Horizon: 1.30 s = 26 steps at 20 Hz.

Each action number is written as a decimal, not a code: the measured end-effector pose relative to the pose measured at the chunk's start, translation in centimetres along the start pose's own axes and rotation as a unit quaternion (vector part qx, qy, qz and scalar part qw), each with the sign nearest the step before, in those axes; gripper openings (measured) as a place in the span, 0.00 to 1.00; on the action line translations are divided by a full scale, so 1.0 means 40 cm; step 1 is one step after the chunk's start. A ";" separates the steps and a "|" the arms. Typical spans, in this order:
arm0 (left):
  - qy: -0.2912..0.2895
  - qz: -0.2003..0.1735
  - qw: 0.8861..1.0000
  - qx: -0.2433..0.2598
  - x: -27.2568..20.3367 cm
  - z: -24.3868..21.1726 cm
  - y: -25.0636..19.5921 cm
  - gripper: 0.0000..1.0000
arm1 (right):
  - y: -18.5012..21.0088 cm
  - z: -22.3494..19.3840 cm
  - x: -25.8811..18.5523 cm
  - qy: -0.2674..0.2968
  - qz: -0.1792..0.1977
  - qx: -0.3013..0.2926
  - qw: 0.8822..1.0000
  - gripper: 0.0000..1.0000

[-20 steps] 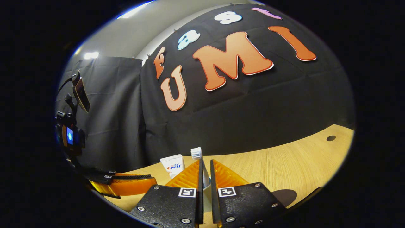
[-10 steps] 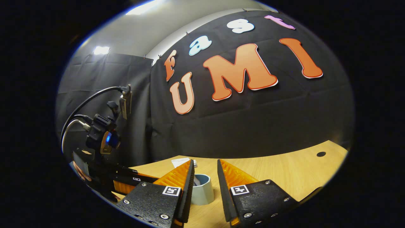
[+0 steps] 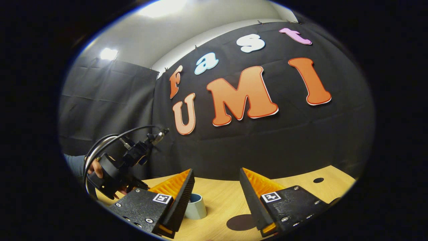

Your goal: Put the toothbrush and toothpaste on the desktop into the cup, then pick up the cup and place it on the coaster on the desktop.

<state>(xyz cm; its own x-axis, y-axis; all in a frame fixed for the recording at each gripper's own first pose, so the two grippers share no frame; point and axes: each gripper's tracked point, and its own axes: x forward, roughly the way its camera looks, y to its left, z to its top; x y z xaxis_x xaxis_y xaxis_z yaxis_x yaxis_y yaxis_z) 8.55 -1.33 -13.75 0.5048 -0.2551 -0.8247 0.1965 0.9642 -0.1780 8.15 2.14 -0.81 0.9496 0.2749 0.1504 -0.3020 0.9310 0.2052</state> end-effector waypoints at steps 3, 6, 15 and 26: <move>0.052 -0.011 0.998 -0.020 0.033 -0.014 -0.002 0.86 | -0.030 0.028 -0.028 -0.006 -0.006 -0.002 1.000 0.89; 0.086 0.008 0.996 -0.021 0.058 -0.015 0.012 0.85 | -0.051 0.040 -0.044 -0.008 -0.013 -0.006 1.000 0.90; 0.151 0.042 0.988 -0.003 0.134 -0.047 0.015 0.85 | -0.050 0.068 -0.103 -0.004 -0.013 -0.068 0.998 0.95; 0.150 0.065 0.986 -0.014 0.275 0.058 0.027 0.31 | -0.033 0.091 -0.155 0.000 -0.024 -0.081 0.996 0.96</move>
<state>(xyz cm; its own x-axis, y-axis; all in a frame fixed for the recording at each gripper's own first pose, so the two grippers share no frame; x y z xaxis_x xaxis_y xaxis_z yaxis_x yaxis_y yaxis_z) 16.26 -3.26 -21.76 0.2521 -0.1002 -0.9625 0.1205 0.9901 -0.0716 2.36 -1.69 1.52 0.9629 0.2283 0.1443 -0.2380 0.9697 0.0542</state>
